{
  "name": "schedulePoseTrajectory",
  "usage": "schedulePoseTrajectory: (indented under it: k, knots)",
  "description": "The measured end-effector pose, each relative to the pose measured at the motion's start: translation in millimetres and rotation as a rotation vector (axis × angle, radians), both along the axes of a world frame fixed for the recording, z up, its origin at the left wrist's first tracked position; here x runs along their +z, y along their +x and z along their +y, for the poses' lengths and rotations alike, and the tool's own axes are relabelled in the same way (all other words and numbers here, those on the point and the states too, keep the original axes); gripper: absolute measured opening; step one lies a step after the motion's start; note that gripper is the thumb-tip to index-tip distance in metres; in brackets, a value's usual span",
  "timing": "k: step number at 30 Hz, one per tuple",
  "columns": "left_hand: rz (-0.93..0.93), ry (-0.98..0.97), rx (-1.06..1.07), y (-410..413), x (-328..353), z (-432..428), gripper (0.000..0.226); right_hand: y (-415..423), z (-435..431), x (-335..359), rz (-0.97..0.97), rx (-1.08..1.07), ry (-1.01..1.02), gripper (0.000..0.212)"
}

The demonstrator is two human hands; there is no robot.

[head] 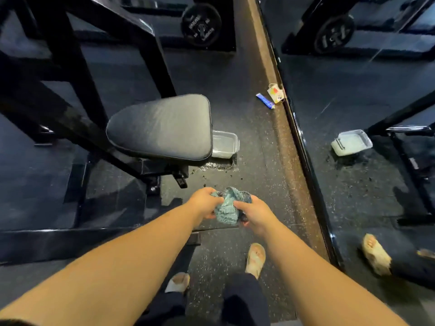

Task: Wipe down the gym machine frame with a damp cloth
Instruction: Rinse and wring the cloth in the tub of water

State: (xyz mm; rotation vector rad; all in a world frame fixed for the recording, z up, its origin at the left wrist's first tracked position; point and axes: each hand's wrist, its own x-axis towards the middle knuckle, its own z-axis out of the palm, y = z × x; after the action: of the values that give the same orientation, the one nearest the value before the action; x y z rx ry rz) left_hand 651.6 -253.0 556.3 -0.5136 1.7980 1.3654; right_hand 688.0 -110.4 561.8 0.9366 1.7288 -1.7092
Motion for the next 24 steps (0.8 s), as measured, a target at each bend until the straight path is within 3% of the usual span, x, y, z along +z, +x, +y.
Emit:
schedulePoseTrajectory:
  k: [3,7,10,16,19,24]
  knots:
    - [-0.013,-0.009,0.111,-46.4,-15.3,40.4,0.012,-64.7,44.9,-16.6,-0.019,0.151,0.020,0.024]
    - [-0.028,0.003,0.281,-101.0,-34.2,100.0,0.029,-147.3,103.2,-28.2,-0.030,0.343,0.074,0.008]
    - [-0.086,0.034,0.403,-140.6,-48.4,140.3,0.031,-205.3,136.5,-40.0,-0.055,0.435,0.118,0.010]
    - [-0.110,-0.024,0.637,-223.4,-85.5,171.5,0.036,-307.0,159.0,-98.6,-0.060,0.512,0.203,0.025]
    - [-0.131,-0.037,0.718,-278.4,-110.6,173.8,0.034,-363.1,160.5,-127.0,-0.059,0.463,0.192,0.011]
    - [-0.133,-0.098,0.768,-363.9,-172.6,173.2,0.038,-444.7,162.4,-193.3,-0.009,0.442,0.275,0.016]
